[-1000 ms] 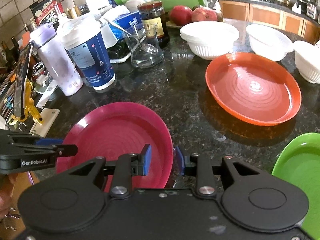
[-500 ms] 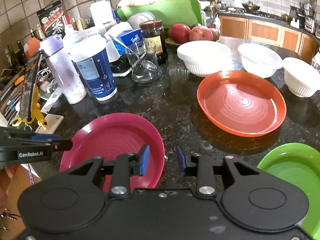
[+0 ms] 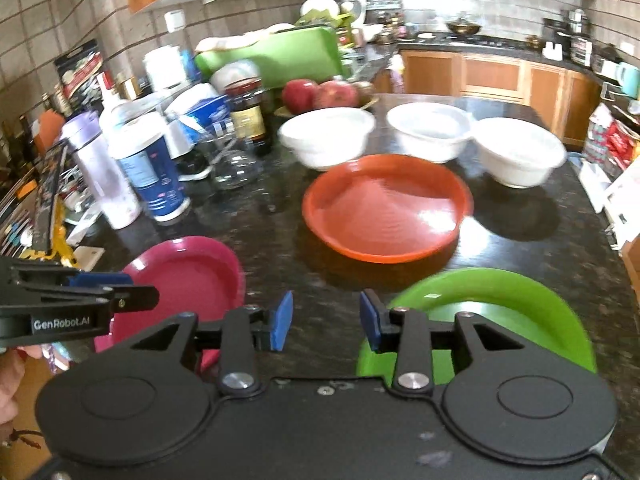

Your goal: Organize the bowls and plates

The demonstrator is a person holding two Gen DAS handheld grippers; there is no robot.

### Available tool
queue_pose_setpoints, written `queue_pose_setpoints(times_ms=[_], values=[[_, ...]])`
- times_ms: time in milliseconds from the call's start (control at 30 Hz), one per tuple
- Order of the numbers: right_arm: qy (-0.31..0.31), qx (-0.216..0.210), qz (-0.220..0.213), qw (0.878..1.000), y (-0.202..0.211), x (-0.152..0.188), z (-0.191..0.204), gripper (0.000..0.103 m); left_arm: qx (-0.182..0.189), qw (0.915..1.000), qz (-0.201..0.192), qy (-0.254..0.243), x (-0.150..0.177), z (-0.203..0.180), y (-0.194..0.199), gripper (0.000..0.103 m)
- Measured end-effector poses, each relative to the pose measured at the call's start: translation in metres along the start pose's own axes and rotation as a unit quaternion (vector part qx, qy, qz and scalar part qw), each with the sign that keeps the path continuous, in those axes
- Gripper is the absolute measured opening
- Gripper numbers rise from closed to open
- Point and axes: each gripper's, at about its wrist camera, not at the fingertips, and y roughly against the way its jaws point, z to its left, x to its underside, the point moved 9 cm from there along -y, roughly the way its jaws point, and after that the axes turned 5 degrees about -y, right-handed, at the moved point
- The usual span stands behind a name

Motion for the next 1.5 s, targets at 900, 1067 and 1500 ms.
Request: queue_pose_setpoints(times_ms=[900,1067,1500], values=[[-0.054,0.066,0.021,0.996,0.017,0.024,-0.187,0.044,0.041,0.9969,0.063,-0.025,-0.003,-0.146,-0.055,0.042],[-0.045,0.042,0.044,0.997,0.002,0.03,-0.188,0.035,0.033,0.9964,0.078,0.005,0.0,-0.142,-0.061,0.037],[-0.036,0.022,0.06,0.997,-0.01,0.03,-0.187,0.024,0.014,0.9946,0.101,0.018,0.003,-0.139,-0.077,0.035]])
